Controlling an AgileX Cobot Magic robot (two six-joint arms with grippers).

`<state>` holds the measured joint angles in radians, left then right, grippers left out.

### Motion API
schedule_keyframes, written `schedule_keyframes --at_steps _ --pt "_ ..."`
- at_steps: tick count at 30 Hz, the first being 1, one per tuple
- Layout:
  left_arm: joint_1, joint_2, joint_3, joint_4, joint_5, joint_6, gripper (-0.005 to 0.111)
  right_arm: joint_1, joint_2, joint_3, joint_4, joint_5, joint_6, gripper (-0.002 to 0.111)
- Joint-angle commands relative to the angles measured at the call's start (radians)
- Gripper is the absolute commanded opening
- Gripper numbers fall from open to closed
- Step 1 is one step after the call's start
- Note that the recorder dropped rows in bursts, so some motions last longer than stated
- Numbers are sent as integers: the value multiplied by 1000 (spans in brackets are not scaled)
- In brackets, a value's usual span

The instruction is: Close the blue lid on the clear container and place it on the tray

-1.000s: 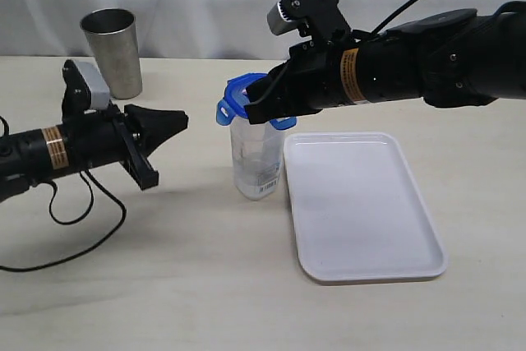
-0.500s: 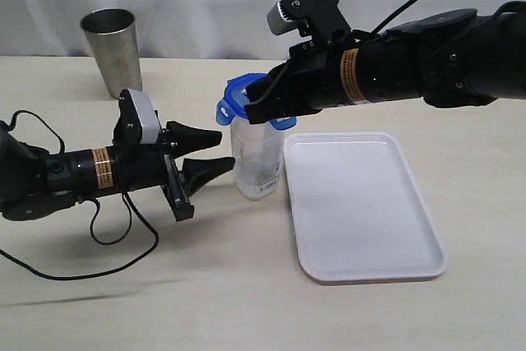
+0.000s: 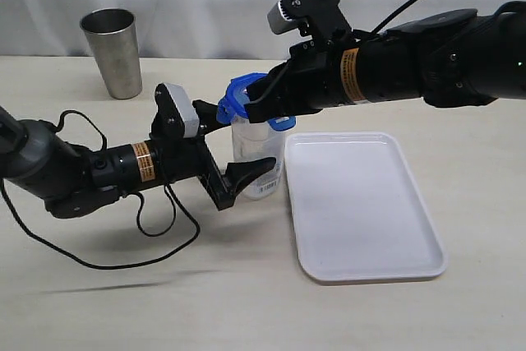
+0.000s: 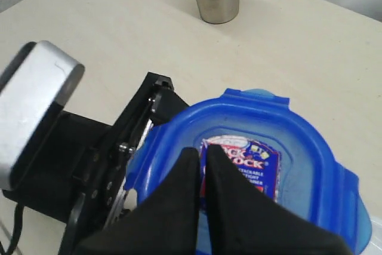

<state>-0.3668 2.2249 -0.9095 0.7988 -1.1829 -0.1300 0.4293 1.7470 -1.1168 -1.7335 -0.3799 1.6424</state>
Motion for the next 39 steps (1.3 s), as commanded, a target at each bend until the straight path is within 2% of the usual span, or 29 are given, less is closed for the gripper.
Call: schedule_keyframes --at_steps 1,13,16,18,22,25,28,32,35,37,39 --pt "-7 63 -43 -27 -7 -1 85 3 3 13 -11 11 15 5" --pt "-8 101 -111 21 -12 -61 84 4 3 13 -11 5 32 5" --pt "-8 103 -111 30 -12 -61 74 4 3 13 -11 5 45 5" --pt "-8 103 -111 30 -13 -61 61 4 3 13 -11 5 45 5" --pt "-8 103 -111 34 4 -75 31 4 3 13 -11 5 49 5" --pt "0 101 -111 55 4 -82 3 4 -12 13 -11 9 55 5" --pt "16 99 -111 64 4 -85 0 4 -50 1 -11 10 59 10" --pt "31 99 -111 64 -5 -112 0 12 -99 -35 -11 15 70 29" --pt "34 99 -111 73 -5 -112 0 60 -131 -53 -11 152 49 33" --pt "34 99 -111 91 -6 -112 0 137 -140 -53 -11 416 -39 33" --pt "34 99 -111 105 -7 -112 0 234 -131 -56 21 785 -126 33"
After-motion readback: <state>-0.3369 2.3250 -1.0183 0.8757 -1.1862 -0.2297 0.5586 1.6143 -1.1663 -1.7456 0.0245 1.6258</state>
